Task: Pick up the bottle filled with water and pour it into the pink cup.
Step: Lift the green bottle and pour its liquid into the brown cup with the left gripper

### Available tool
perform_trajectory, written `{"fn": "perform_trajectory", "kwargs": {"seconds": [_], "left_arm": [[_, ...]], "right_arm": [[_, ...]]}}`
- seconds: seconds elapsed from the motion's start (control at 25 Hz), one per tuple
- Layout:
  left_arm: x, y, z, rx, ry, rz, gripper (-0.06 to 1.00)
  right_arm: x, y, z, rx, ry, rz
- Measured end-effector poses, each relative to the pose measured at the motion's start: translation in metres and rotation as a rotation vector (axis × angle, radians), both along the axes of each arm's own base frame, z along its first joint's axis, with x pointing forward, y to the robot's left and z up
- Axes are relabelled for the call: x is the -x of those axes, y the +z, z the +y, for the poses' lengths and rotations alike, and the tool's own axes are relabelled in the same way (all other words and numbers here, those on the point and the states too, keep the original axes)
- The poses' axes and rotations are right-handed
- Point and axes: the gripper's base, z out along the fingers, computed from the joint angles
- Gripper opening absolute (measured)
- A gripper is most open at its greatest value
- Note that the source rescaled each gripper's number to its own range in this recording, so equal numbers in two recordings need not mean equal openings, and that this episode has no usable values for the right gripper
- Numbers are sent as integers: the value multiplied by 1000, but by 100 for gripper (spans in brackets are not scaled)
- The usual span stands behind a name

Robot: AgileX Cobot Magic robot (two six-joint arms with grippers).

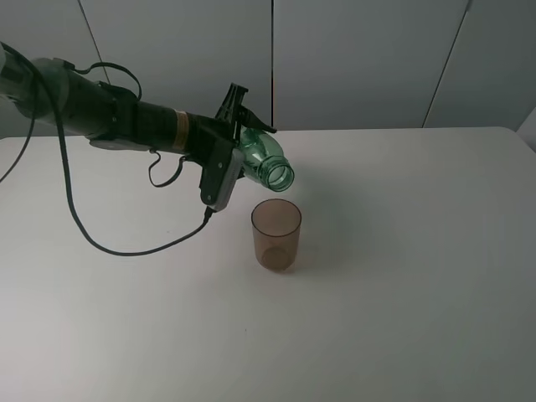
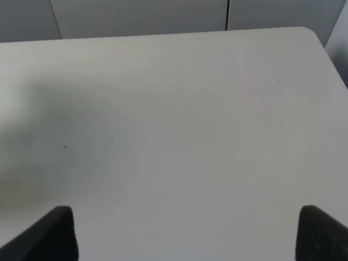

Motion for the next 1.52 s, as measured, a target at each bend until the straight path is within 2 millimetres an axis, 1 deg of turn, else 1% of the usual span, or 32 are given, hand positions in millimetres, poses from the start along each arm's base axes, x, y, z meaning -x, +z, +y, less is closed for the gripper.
{"fn": "perform_trajectory", "kwargs": {"seconds": [0.12,0.48,0.64,0.84,1.12,1.52], "left_arm": [[1,-1,0,-18,-27,-13,0],[2,-2,-1,-95,-106,-152,0],[2,0,-4,-100,-113,-207,0],[0,1,-4,-91,-98,-221,0],[-1,16,-4,-78,-89,-274,0],[-1,18,-4,-117,-125,-366,0]], "right_arm": [[0,0,0,0,0,0],[0,0,0,0,0,0],[0,0,0,0,0,0],[0,0,0,0,0,0],[0,0,0,0,0,0],[0,0,0,0,0,0]]}}
